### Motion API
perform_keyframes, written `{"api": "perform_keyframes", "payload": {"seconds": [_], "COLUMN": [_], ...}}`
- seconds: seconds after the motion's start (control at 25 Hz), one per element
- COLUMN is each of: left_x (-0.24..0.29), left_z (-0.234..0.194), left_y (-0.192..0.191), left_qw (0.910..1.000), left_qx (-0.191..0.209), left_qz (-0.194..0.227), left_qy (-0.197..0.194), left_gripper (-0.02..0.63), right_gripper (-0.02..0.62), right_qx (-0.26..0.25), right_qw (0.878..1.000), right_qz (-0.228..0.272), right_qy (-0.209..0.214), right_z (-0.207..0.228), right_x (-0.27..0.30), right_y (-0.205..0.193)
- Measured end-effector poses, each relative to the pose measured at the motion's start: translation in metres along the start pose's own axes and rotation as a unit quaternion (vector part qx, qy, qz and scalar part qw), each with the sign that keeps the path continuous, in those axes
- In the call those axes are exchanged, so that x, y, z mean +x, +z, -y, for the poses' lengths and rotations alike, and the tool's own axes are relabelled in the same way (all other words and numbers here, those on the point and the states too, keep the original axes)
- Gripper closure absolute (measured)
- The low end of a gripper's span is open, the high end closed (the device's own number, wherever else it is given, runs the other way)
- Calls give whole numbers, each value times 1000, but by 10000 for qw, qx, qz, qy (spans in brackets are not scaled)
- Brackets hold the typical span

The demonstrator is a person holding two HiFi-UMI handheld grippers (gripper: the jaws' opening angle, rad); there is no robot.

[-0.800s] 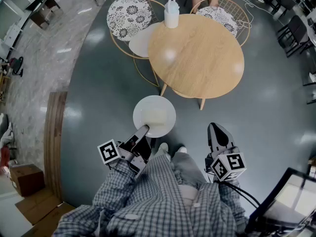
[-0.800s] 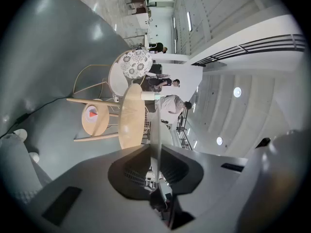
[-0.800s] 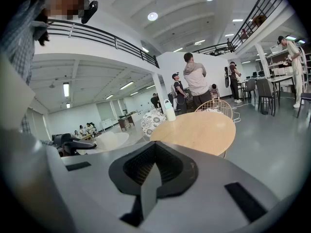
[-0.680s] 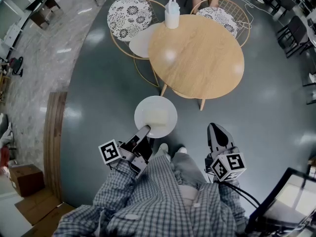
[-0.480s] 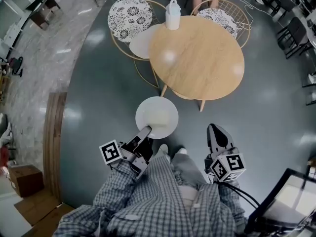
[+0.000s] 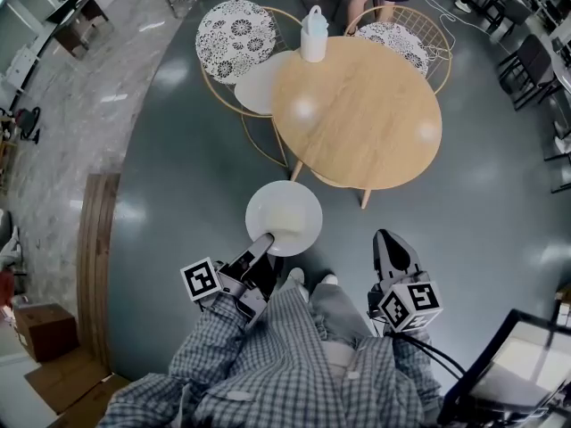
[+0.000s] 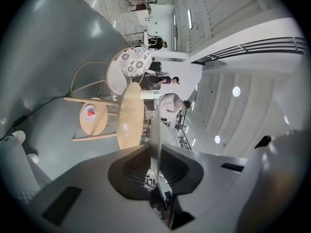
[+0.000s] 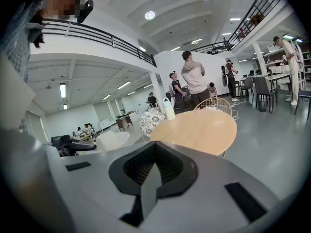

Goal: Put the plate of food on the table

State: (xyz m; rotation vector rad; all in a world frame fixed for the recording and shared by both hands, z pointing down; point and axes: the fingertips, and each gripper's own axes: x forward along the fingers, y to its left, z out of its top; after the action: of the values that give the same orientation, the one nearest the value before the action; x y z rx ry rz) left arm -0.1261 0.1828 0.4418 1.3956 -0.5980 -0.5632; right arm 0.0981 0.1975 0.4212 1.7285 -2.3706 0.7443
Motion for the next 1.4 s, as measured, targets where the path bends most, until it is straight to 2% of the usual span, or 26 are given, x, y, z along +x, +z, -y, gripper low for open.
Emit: {"api": "perform_keyframes", "payload": {"seconds": [0.56, 0.8, 1.04, 1.4], "left_x": [-5, -6, -9, 17], "left_z": [-2, -3, -6, -4], "left_y": [14, 20, 23, 29], "left_qw": [9994, 9988, 9993, 9999], "left_qx": [1, 86, 30, 39], "left_qz": [-330, -486, -365, -88], "left_qy": [-66, -35, -16, -59], "left_gripper": [563, 563, 563, 563], "right_gripper": [591, 591, 591, 591], "right_qx": [155, 56, -9, -151], "right_qw": [9994, 9986, 9988, 9995], "right_qz": [66, -58, -162, -269], "right_qy": [-315, -521, -452, -67], "right_z": [-18, -18, -19, -4], "right_x": [-9, -14, -9, 23], "right_y": [-15, -29, -28, -14]}}
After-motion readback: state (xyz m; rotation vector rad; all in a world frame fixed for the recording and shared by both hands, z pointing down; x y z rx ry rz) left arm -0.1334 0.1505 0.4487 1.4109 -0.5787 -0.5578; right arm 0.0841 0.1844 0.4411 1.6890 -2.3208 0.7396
